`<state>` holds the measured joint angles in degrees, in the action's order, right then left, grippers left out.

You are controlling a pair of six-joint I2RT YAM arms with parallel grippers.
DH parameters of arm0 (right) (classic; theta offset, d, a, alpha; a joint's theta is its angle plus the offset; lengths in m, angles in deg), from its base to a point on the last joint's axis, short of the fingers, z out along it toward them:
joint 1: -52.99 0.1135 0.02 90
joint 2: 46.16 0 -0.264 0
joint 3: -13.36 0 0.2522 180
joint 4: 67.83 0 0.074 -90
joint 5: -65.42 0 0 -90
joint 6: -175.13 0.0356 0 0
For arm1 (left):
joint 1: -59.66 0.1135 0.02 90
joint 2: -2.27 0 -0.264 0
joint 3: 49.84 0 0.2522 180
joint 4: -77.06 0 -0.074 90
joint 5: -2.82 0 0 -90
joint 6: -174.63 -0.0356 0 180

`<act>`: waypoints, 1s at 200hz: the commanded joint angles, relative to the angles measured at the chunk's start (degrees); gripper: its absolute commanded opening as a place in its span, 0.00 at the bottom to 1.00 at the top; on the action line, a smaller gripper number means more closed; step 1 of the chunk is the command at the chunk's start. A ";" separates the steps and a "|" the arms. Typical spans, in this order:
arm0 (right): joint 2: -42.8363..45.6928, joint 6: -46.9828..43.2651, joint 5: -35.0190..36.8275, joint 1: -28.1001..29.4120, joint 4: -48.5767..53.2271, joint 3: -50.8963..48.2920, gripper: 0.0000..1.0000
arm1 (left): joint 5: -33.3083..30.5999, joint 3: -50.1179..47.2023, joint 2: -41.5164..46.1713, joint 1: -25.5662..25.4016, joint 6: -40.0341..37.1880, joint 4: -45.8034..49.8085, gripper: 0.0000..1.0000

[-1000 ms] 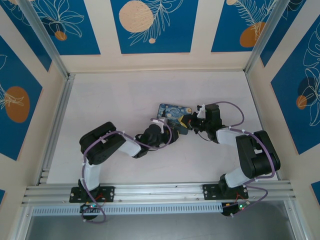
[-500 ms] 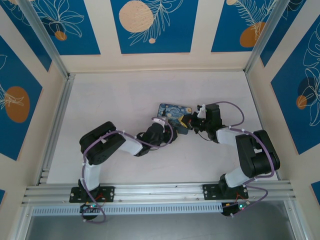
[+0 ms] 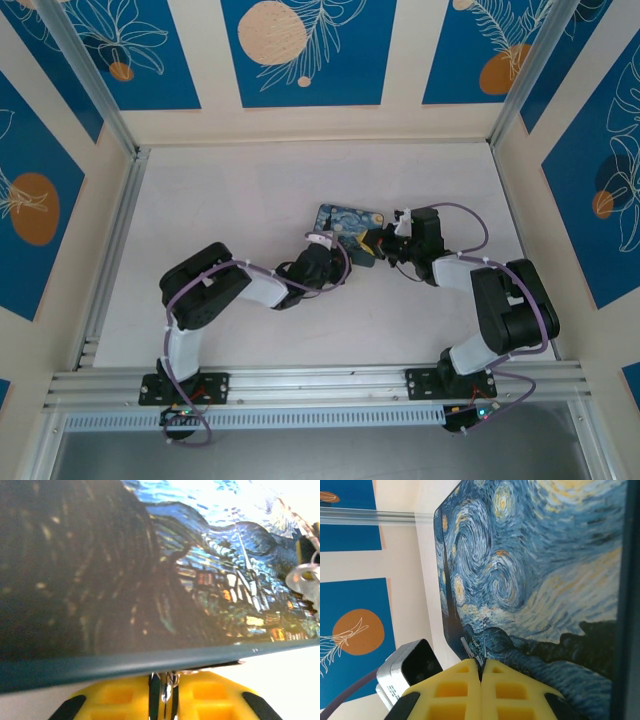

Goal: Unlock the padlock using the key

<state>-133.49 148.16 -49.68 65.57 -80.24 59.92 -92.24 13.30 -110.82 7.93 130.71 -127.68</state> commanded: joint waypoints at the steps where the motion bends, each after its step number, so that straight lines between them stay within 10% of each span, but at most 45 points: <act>1: 0.52 0.67 -1.57 -0.58 1.00 1.30 0.00 | -1.77 0.54 -1.05 0.57 0.02 5.02 0.04; 200: 25.80 4.85 0.87 7.68 6.30 -12.36 0.00 | 10.15 -9.74 19.66 9.58 9.77 16.47 0.00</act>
<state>-108.62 152.27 -50.71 70.62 -72.59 48.48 -87.02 3.53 -93.43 16.91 140.24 -110.53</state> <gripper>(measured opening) 0.050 0.098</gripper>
